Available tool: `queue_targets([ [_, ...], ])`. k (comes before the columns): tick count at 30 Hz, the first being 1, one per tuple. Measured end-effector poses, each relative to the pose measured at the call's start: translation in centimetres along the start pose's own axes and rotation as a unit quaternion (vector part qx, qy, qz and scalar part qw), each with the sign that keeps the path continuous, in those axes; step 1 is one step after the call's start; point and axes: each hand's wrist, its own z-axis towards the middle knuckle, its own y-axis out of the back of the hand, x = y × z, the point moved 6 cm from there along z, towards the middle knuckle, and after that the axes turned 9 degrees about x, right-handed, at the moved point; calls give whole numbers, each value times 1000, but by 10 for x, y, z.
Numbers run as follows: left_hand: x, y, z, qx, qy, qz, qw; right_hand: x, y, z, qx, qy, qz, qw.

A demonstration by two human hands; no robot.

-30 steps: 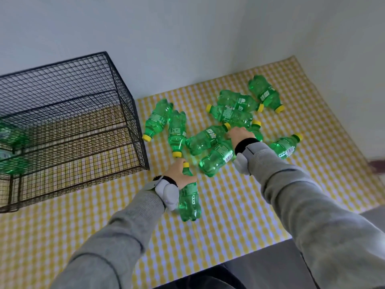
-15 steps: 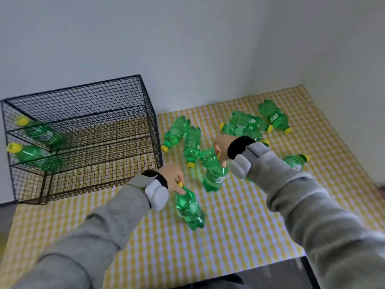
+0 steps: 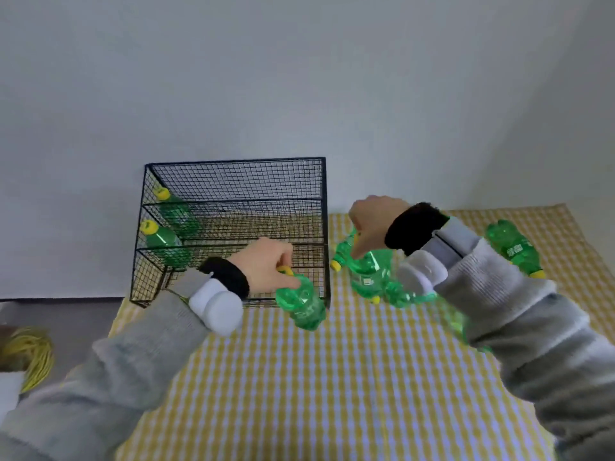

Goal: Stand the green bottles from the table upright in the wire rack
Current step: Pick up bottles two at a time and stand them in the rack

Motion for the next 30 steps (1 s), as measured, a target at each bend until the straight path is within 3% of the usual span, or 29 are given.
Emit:
queue_targets([
  [9, 103, 130, -61, -120, 53, 20, 991, 123, 115, 66, -98, 87, 47, 990],
  [17, 196, 177, -60, -204, 105, -35, 973, 201, 153, 141, -191, 112, 56, 974],
  [23, 238, 155, -27, -151, 103, -37, 982, 244, 129, 211, -136, 107, 16, 985],
  [30, 261, 124, 11, -57, 85, 59, 993, 266, 87, 274, -27, 147, -25, 988],
])
